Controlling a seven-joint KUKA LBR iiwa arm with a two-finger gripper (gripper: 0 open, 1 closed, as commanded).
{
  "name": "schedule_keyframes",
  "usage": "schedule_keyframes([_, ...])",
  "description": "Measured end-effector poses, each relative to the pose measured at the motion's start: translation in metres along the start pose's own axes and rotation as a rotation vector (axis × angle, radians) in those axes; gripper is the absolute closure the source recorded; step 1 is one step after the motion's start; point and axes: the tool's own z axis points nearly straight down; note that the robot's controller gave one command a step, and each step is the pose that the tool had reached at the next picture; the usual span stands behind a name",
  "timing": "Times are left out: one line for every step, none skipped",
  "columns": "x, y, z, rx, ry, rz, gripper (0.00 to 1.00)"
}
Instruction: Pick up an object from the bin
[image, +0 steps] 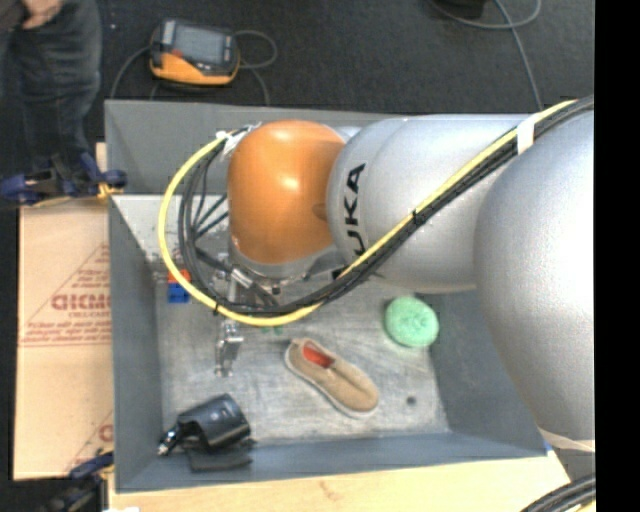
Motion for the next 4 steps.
schedule_keyframes([-0.002, -0.001, -0.004, -0.002, -0.007, 0.004, 0.0])
schedule_keyframes([0.021, 0.006, 0.043, -0.001, -0.015, -0.225, 0.0])
schedule_keyframes([0.048, 0.009, 0.056, 0.002, -0.003, -0.687, 0.0])
schedule_keyframes([0.072, -0.001, 0.045, 0.0, -0.006, -0.663, 0.0])
